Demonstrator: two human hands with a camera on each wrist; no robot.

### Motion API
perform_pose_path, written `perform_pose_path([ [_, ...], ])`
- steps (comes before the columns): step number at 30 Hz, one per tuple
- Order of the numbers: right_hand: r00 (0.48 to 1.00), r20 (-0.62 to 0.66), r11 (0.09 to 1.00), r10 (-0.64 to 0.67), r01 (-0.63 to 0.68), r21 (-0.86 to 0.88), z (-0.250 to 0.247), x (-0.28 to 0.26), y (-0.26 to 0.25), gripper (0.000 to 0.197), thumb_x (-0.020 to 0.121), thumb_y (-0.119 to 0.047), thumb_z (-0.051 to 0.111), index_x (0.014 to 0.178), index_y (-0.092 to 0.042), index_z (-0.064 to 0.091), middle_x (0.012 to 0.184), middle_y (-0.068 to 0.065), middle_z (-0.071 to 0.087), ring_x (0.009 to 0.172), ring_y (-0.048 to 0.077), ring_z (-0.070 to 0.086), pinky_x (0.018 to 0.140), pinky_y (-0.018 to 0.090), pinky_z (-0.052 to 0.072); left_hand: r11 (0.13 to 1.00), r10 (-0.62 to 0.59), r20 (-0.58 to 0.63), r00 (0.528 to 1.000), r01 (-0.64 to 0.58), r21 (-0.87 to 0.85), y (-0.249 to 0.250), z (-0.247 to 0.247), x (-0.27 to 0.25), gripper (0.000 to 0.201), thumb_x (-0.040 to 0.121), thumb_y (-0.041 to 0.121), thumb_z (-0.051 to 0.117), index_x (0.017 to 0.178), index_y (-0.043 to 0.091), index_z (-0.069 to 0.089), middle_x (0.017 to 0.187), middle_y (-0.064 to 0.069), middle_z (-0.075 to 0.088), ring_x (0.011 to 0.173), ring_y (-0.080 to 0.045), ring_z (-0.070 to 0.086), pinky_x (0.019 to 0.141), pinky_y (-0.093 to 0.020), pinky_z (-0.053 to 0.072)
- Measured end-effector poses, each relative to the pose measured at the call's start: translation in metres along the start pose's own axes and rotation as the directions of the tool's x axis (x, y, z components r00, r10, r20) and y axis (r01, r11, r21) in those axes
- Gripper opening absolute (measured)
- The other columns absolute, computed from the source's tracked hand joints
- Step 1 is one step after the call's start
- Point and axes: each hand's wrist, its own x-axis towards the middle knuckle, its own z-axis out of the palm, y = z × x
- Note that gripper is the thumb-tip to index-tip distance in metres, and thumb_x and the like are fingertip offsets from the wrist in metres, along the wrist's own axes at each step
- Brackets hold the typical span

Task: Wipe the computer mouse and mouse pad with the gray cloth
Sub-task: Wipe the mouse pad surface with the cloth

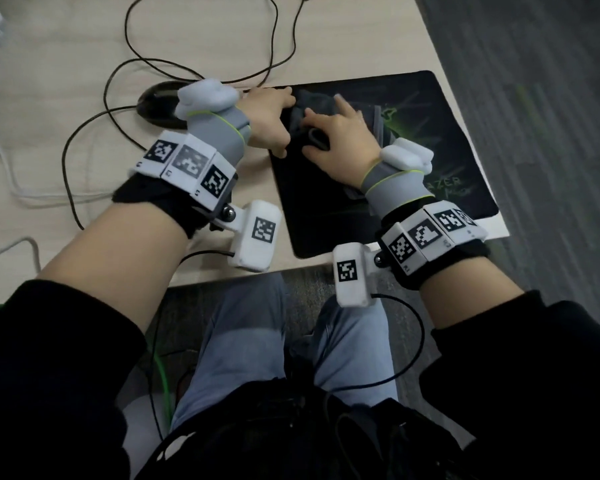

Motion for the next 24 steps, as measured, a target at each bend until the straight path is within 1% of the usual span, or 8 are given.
perform_pose_path([
  [2, 0.999, 0.043, 0.998, -0.004, 0.001, 0.067, 0.003, -0.002, 0.008, 0.053, 0.096, -0.026, 0.049, 0.146, -0.02, 0.032, 0.155, 0.0, 0.032, 0.149, 0.028, 0.006, 0.121, 0.049, 0.01, 1.0, 0.022, 0.03, 0.999, -0.022, -0.003, -0.002, -0.001, 0.007, 0.091, 0.077, 0.018, 0.075, 0.15, 0.012, 0.02, 0.161, 0.0, 0.013, 0.147, -0.024, 0.02, 0.119, -0.033, 0.022],
  [5, 0.996, 0.086, 0.999, 0.013, -0.017, 0.037, 0.004, 0.006, 0.01, 0.054, 0.099, -0.027, 0.042, 0.149, -0.021, 0.022, 0.159, -0.003, 0.022, 0.15, 0.028, 0.005, 0.12, 0.05, 0.009, 0.999, 0.033, 0.026, 0.999, -0.034, 0.03, -0.004, 0.0, 0.007, 0.092, 0.079, 0.019, 0.073, 0.151, 0.011, 0.016, 0.161, -0.001, 0.01, 0.147, -0.026, 0.017, 0.12, -0.033, 0.019],
  [9, 0.988, 0.052, 0.989, 0.147, -0.149, 0.026, -0.006, 0.032, 0.018, 0.052, 0.1, -0.028, 0.035, 0.15, -0.024, 0.02, 0.162, -0.008, 0.009, 0.15, 0.028, 0.003, 0.12, 0.051, 0.007, 0.999, 0.042, 0.019, 0.999, -0.042, 0.018, -0.003, 0.001, 0.008, 0.091, 0.081, 0.017, 0.071, 0.151, 0.014, 0.014, 0.161, 0.001, 0.008, 0.147, -0.023, 0.016, 0.119, -0.031, 0.018],
  [11, 0.98, 0.057, 0.981, 0.193, -0.194, 0.019, -0.013, 0.038, 0.023, 0.052, 0.101, -0.029, 0.034, 0.15, -0.023, 0.02, 0.162, -0.008, 0.008, 0.15, 0.028, 0.004, 0.12, 0.05, 0.008, 0.999, 0.037, 0.036, 0.999, -0.037, 0.011, -0.004, 0.0, 0.007, 0.091, 0.081, 0.018, 0.072, 0.151, 0.016, 0.014, 0.161, 0.003, 0.007, 0.147, -0.022, 0.017, 0.119, -0.032, 0.02],
  [15, 0.987, 0.07, 0.989, 0.144, -0.141, -0.043, -0.008, 0.02, 0.02, 0.051, 0.101, -0.026, 0.037, 0.15, -0.019, 0.024, 0.162, -0.004, 0.01, 0.149, 0.029, 0.009, 0.119, 0.049, 0.018, 1.0, 0.03, 0.046, 0.998, -0.03, 0.002, -0.005, -0.002, 0.008, 0.092, 0.08, 0.019, 0.073, 0.151, 0.019, 0.016, 0.161, 0.008, 0.008, 0.147, -0.022, 0.02, 0.119, -0.035, 0.023],
  [18, 0.993, 0.04, 0.993, 0.113, -0.111, -0.045, 0.004, 0.008, 0.018, 0.051, 0.1, -0.025, 0.036, 0.15, -0.018, 0.023, 0.162, -0.004, 0.01, 0.149, 0.027, 0.008, 0.119, 0.049, 0.014, 1.0, 0.028, 0.049, 0.998, -0.028, 0.003, -0.007, -0.002, 0.01, 0.093, 0.078, 0.02, 0.074, 0.151, 0.021, 0.017, 0.161, 0.01, 0.009, 0.146, -0.022, 0.021, 0.119, -0.037, 0.023],
  [21, 0.982, 0.06, 0.984, 0.177, -0.175, -0.026, -0.007, 0.024, 0.026, 0.053, 0.102, -0.027, 0.034, 0.151, -0.02, 0.017, 0.162, -0.004, 0.006, 0.15, 0.026, 0.005, 0.12, 0.049, 0.01, 0.999, 0.03, 0.044, 0.999, -0.031, 0.03, -0.005, -0.002, 0.008, 0.091, 0.08, 0.021, 0.073, 0.151, 0.021, 0.017, 0.161, 0.01, 0.008, 0.146, -0.023, 0.021, 0.119, -0.037, 0.023],
  [24, 0.961, 0.066, 0.961, 0.268, -0.262, -0.088, -0.023, 0.039, 0.04, 0.054, 0.103, -0.027, 0.03, 0.152, -0.016, 0.011, 0.163, 0.001, 0.002, 0.15, 0.029, 0.004, 0.12, 0.042, 0.012, 0.999, 0.026, 0.037, 0.999, -0.028, 0.044, -0.003, -0.002, 0.006, 0.089, 0.082, 0.021, 0.071, 0.151, 0.021, 0.016, 0.161, 0.012, 0.007, 0.147, -0.022, 0.02, 0.118, -0.036, 0.024],
])
